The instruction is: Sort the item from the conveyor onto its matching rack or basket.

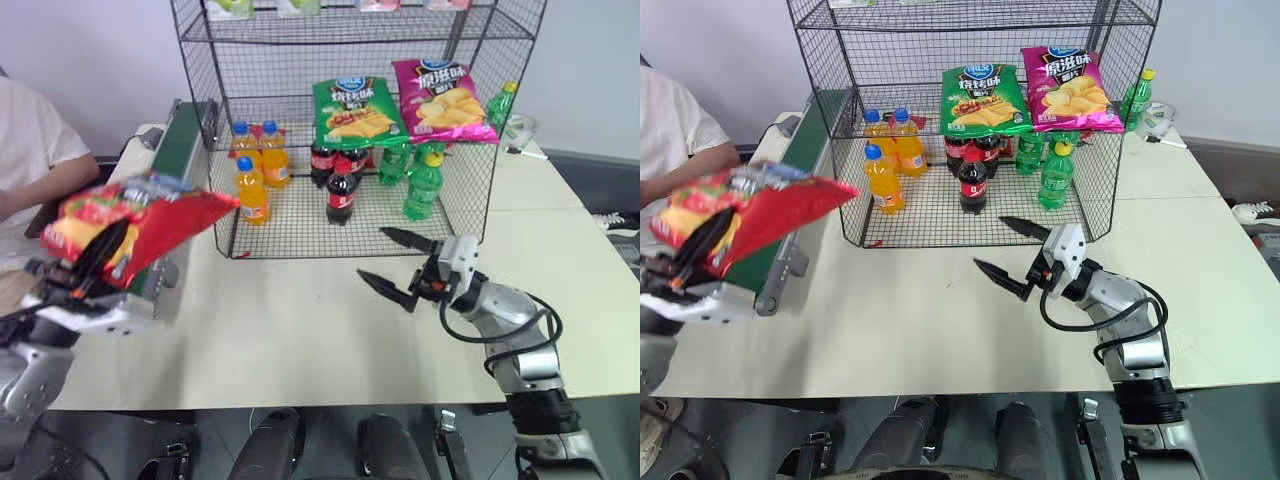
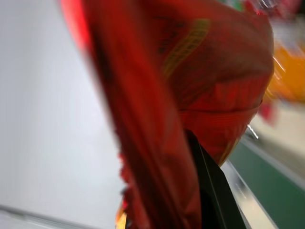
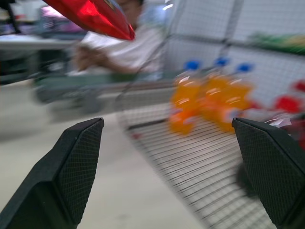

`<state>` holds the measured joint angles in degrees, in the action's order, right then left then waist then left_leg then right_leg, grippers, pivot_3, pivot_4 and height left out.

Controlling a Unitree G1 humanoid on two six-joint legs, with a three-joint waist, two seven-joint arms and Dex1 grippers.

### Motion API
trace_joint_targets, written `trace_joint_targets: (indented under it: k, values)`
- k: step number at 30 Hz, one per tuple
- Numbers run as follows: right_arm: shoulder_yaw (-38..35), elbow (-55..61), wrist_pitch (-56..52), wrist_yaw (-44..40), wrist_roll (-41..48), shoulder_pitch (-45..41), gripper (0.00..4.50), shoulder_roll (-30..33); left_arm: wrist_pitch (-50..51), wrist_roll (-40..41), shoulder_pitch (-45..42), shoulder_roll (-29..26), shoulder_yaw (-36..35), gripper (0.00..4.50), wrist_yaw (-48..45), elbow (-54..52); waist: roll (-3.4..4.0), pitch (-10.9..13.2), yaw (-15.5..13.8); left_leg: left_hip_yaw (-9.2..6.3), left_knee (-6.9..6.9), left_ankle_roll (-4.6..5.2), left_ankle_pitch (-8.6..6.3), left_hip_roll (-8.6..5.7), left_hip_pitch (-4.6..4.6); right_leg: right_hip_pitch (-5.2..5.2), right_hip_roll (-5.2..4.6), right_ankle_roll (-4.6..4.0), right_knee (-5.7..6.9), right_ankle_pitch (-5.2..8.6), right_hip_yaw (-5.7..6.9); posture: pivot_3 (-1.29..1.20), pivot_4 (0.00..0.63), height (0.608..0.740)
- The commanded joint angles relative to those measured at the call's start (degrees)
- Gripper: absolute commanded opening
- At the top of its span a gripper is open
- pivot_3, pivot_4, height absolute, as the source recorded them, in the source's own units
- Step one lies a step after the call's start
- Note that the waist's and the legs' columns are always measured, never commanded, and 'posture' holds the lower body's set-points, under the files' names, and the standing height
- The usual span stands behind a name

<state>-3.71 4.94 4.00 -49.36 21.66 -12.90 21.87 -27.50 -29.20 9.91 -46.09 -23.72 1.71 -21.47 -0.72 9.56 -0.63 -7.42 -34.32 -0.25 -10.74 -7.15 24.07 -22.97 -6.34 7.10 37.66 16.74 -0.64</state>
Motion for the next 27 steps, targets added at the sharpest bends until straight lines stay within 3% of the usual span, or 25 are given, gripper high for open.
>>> trace_joint_targets:
  k: [1,5,15,27]
  values:
    - [-2.3,4.7,2.2,7.7,-1.8,-1.0,4.5,-2.3,5.1,0.4,-7.7,2.0,4.6,0.06,-3.3,-2.6,0.02,0.0,0.1,0.0,0.0,0.0,0.02,0.0,-0.02,-0.01,0.03,0.0,0.03,0.0,-0.01,0.0,0.15,0.74]
    - [0.6,5.8,4.2,13.0,-7.1,0.6,4.5,-4.9,9.1,-4.9,-21.7,6.0,12.6,0.06,-2.8,3.6,0.0,0.0,0.1,-0.02,0.01,-0.11,0.13,0.02,-0.04,0.11,0.2,0.0,0.33,0.0,-0.03,0.0,0.15,0.74]
    - [1.5,4.5,5.8,20.6,-12.6,-0.3,4.5,-5.9,11.5,-15.9,-47.8,15.9,27.8,0.06,10.5,34.7,-0.04,0.0,0.0,-0.1,0.0,-0.23,0.24,0.01,-0.07,0.14,0.32,0.01,0.4,-0.01,-0.04,0.0,0.15,0.74]
    - [3.7,4.8,4.6,21.5,-11.9,-1.8,4.5,-6.2,13.0,-14.8,-75.1,23.9,36.4,0.06,26.5,81.1,-0.2,0.1,0.8,-0.12,-0.03,-0.24,0.26,0.0,0.02,0.07,0.37,0.05,0.42,-0.01,-0.05,0.0,0.15,0.74]
